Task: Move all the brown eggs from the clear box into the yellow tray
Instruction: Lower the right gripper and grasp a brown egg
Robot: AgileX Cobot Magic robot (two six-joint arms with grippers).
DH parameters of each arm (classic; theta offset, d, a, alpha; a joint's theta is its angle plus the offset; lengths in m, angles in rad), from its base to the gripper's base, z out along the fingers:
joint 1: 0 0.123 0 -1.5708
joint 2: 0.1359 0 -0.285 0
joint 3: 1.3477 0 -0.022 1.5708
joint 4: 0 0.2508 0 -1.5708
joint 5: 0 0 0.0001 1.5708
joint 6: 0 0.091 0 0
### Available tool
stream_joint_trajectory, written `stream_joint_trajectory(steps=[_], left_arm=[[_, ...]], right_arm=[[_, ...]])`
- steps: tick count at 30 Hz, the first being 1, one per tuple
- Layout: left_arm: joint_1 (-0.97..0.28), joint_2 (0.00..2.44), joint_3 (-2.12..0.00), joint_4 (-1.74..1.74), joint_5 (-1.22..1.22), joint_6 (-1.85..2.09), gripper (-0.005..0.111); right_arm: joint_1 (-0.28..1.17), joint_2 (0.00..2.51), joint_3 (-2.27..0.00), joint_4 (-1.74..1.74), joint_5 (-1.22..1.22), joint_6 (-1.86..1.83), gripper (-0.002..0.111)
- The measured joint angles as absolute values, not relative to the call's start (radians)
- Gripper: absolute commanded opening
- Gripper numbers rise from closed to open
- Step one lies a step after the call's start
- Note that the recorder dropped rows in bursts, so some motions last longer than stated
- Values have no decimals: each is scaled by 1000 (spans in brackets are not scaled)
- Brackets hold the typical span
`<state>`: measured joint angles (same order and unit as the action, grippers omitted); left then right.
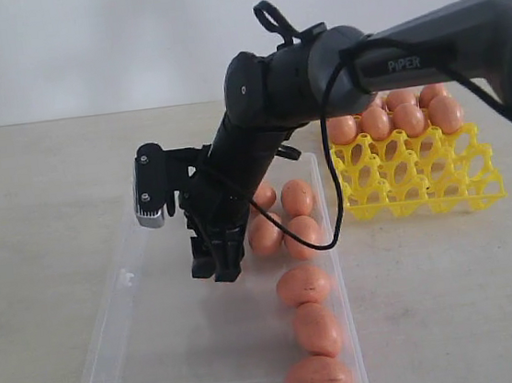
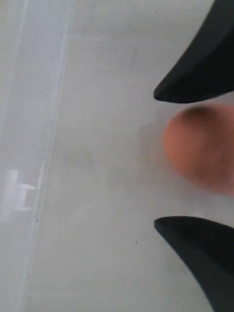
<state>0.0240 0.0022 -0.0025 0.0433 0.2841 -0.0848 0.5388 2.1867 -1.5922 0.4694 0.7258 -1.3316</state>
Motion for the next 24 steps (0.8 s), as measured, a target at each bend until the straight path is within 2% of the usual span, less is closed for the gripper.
stream_joint_trajectory(steps=[24], left_arm=[[24, 2, -3, 43, 284, -85, 4]], right_arm=[[539, 2236, -1594, 469, 686, -1006, 58]])
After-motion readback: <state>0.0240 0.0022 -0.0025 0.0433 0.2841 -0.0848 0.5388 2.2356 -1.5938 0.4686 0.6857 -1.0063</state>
